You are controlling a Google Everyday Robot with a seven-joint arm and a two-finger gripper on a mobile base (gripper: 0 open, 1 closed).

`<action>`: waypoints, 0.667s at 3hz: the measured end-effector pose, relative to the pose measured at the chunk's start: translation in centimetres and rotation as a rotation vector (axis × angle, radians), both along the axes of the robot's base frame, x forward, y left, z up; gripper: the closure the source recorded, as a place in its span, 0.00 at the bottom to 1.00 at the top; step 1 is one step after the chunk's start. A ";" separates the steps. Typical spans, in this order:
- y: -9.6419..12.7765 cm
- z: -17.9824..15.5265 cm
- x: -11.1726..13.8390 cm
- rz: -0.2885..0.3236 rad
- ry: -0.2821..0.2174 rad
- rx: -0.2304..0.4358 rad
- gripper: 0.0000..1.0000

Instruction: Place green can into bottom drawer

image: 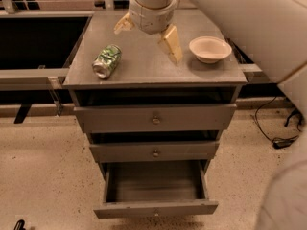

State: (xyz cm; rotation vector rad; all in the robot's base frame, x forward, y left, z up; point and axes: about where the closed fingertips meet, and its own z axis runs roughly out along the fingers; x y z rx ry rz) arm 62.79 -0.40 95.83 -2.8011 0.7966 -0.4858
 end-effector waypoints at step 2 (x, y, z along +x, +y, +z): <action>4.4 -1.5 1.7 0.315 -0.027 -0.111 0.00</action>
Offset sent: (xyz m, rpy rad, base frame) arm 0.0148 0.0402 -0.0125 -0.0813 -0.0149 0.2270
